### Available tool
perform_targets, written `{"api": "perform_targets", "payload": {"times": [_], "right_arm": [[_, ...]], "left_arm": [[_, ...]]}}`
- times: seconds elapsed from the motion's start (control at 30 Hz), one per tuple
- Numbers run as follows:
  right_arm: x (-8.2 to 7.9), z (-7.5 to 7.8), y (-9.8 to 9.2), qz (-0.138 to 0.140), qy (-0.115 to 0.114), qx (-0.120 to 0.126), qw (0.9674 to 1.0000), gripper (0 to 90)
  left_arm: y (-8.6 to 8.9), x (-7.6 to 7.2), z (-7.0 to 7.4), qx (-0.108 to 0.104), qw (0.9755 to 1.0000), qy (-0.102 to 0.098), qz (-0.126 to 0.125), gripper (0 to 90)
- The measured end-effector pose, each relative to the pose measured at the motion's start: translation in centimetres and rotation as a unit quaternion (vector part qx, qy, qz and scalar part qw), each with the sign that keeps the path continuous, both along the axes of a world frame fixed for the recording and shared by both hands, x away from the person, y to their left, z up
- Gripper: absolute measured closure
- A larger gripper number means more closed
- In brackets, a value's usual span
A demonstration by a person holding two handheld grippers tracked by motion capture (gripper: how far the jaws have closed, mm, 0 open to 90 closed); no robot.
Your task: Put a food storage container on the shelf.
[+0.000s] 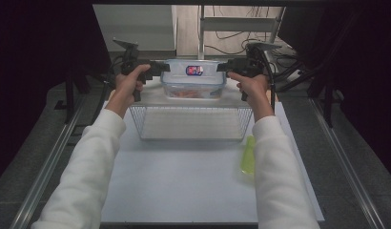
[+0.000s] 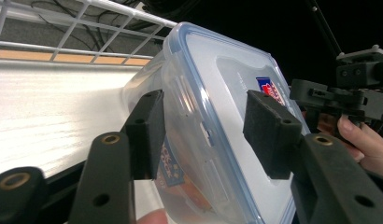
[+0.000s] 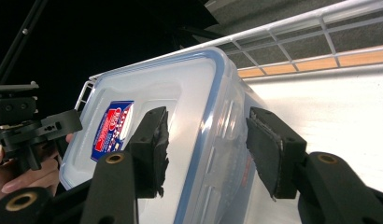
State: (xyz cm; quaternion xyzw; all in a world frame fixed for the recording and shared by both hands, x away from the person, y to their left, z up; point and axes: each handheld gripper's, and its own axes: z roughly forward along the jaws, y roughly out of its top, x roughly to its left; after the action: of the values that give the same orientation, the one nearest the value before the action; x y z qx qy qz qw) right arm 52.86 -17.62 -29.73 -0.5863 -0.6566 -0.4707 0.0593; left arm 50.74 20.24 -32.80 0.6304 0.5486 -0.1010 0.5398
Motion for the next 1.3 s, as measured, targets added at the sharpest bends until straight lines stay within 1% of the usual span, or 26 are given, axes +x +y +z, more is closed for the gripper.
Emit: {"api": "perform_targets", "payload": {"times": [0.1,0.2,0.27,0.3,0.33,0.37,0.43,0.47,0.5,0.53,0.57,0.6,0.63,0.67,0.73,0.8,0.87,0.9,1.03,1.07,1.1,1.13,1.17,1.2,1.27,1.3], "right_arm": [[-0.5,0.6,0.0,0.005,-0.031,-0.004,0.9995,39.8],[-1.6,1.7,-0.6,0.018,-0.083,-0.019,0.9962,38.2],[-2.1,2.0,-0.7,0.029,-0.091,-0.025,0.9951,37.8],[-3.3,2.4,-0.8,0.043,-0.116,-0.048,0.9912,36.4],[-4.0,2.5,-0.9,0.049,-0.127,-0.062,0.9887,35.4],[-4.0,2.5,-0.9,0.049,-0.127,-0.062,0.9887,35.4],[-5.3,2.6,-0.9,0.053,-0.148,-0.085,0.9839,34.1],[-6.6,2.5,-1.1,0.065,-0.165,-0.091,0.9799,34.0],[-6.6,2.5,-1.1,0.065,-0.165,-0.091,0.9799,34.0],[-7.8,2.5,-1.2,0.080,-0.172,-0.087,0.9780,34.0],[-7.8,2.5,-1.2,0.080,-0.172,-0.087,0.9780,34.0],[-8.9,2.3,-1.3,0.096,-0.174,-0.087,0.9761,34.4],[-8.9,2.3,-1.3,0.096,-0.174,-0.087,0.9761,34.4],[-10.0,1.9,-1.3,0.114,-0.177,-0.093,0.9731,35.8],[-10.5,1.6,-1.3,0.121,-0.175,-0.100,0.9720,36.6],[-12.2,0.7,-1.4,0.142,-0.181,-0.121,0.9656,38.7],[-12.8,0.4,-1.5,0.151,-0.183,-0.123,0.9636,39.3],[-13.9,-0.3,-1.8,0.164,-0.184,-0.127,0.9607,39.5],[-15.4,-1.5,-2.4,0.172,-0.183,-0.136,0.9583,39.4],[-16.3,-2.3,-2.8,0.174,-0.181,-0.144,0.9573,39.4],[-16.8,-2.7,-3.0,0.177,-0.179,-0.146,0.9569,39.4],[-17.2,-3.2,-3.1,0.179,-0.175,-0.149,0.9566,39.5],[-17.2,-3.2,-3.1,0.179,-0.175,-0.149,0.9566,39.5],[-17.6,-3.6,-3.3,0.182,-0.167,-0.156,0.9562,39.8],[-18.5,-4.3,-3.5,0.191,-0.156,-0.168,0.9545,40.3],[-19.2,-5.0,-3.6,0.203,-0.146,-0.180,0.9513,40.3]], "left_arm": [[0.0,-0.6,0.6,0.010,0.9991,-0.035,0.022,40.2],[0.4,-1.6,1.5,0.021,0.9967,-0.075,0.020,34.9],[0.6,-2.6,1.9,0.029,0.9947,-0.098,0.015,34.1],[0.8,-3.8,2.1,0.037,0.9918,-0.122,0.009,33.4],[1.0,-4.5,2.1,0.038,0.9907,-0.131,0.003,33.1],[1.0,-4.5,2.1,0.038,0.9907,-0.131,0.003,32.7],[1.2,-6.2,2.1,0.047,0.9875,-0.150,0.003,33.0],[1.3,-7.8,2.0,0.060,0.9849,-0.162,-0.005,32.6],[1.3,-7.8,2.0,0.060,0.9849,-0.162,-0.005,32.6],[1.4,-9.5,1.7,0.067,0.9836,-0.167,-0.011,32.6],[1.4,-9.5,1.7,0.067,0.9836,-0.167,-0.011,32.1],[1.4,-11.1,1.3,0.089,0.9807,-0.173,-0.016,32.1],[1.4,-11.1,1.3,0.089,0.9807,-0.173,-0.016,32.1],[1.4,-12.6,0.8,0.104,0.9784,-0.177,-0.022,31.9],[1.4,-13.4,0.6,0.108,0.9778,-0.178,-0.024,31.9],[1.7,-15.4,-0.3,0.103,0.9769,-0.184,-0.034,31.9],[1.8,-16.1,-0.7,0.101,0.9767,-0.186,-0.037,32.0],[1.9,-17.4,-1.4,0.109,0.9742,-0.193,-0.043,32.4],[1.9,-19.1,-2.6,0.118,0.9733,-0.191,-0.050,32.5],[1.6,-20.1,-3.4,0.142,0.9696,-0.192,-0.052,32.7],[1.6,-20.1,-3.4,0.142,0.9696,-0.192,-0.052,32.8],[1.4,-21.0,-4.2,0.162,0.9665,-0.190,-0.058,32.8],[1.4,-21.0,-4.2,0.162,0.9665,-0.190,-0.058,33.0],[1.2,-21.4,-4.5,0.172,0.9649,-0.188,-0.062,33.0],[0.8,-22.2,-5.1,0.202,0.9581,-0.190,-0.070,32.8],[0.7,-22.5,-5.5,0.199,0.9594,-0.185,-0.077,32.8]]}}
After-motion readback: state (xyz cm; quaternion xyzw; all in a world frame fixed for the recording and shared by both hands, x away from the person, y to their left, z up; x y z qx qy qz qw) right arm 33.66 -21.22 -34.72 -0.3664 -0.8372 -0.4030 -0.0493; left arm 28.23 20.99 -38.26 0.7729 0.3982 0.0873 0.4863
